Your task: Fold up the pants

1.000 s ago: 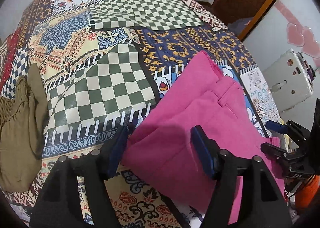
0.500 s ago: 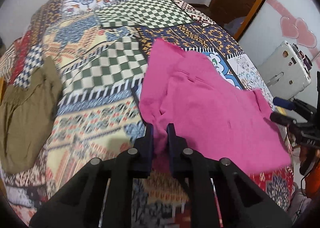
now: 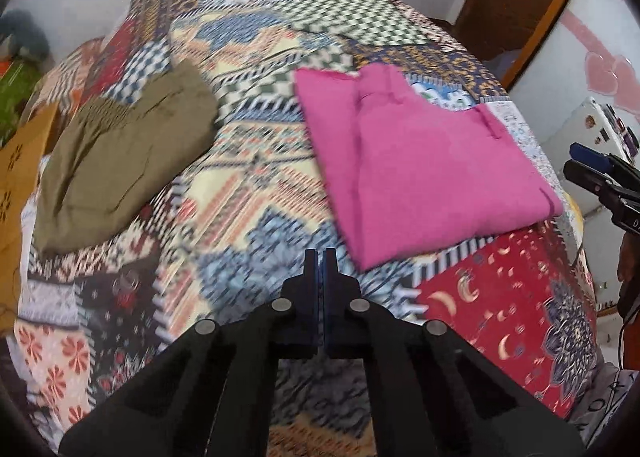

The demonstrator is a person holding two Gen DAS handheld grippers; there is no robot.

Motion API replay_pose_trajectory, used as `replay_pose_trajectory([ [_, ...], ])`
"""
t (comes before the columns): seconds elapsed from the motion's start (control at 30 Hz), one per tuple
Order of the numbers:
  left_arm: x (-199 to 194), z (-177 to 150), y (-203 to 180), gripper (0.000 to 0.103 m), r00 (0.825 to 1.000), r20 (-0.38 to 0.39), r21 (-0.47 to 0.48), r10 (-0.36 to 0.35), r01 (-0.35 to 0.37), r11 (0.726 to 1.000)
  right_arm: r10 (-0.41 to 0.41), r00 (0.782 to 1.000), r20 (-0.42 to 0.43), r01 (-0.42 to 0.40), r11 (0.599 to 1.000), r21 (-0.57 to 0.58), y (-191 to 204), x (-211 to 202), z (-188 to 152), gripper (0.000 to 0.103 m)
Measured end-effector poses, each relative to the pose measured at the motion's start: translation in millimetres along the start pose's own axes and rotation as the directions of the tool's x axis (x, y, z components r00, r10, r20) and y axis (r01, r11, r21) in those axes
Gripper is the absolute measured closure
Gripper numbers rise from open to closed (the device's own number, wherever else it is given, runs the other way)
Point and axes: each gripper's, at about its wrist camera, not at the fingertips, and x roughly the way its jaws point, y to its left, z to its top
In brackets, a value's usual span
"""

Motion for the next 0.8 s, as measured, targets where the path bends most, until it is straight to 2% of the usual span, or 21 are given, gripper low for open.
replay_pose_trajectory([
  [0.17, -14, 4, 5, 0.102, 0.998, 0.047, 0.006, 0.040, -0.040, 0.999, -0.059, 0.998, 0.013, 0.059, 0.998, -0.001, 3, 9, 4, 0.041],
  [0.3, -18, 23, -3, 0.098, 0.997, 0.073, 0.025, 0.008, -0.010, 1.000, -0.116, 0.993, 0.013, 0.116, 0.993, 0.006, -3, 22, 7, 0.041],
  [0.47, -8, 54, -22, 0.094, 0.995, 0.091, 0.054, -0.029, 0.024, 0.998, -0.095, 0.995, -0.006, 0.095, 0.995, 0.019, -12, 34, 14, 0.041],
  [0.53, 0, 66, -29, 0.089, 0.995, 0.092, 0.066, -0.046, 0.040, 0.997, -0.094, 0.995, -0.013, 0.094, 0.995, 0.025, -16, 41, 18, 0.041],
  [0.67, 16, 86, -43, 0.069, 0.994, 0.099, 0.096, -0.054, 0.044, 0.994, -0.054, 0.998, -0.016, 0.055, 0.998, 0.034, -22, 53, 26, 0.041],
  [0.8, 35, 100, -52, 0.064, 0.995, 0.085, 0.131, -0.054, 0.042, 0.990, -0.018, 0.999, -0.045, 0.020, 0.999, 0.040, -26, 74, 31, 0.041],
])
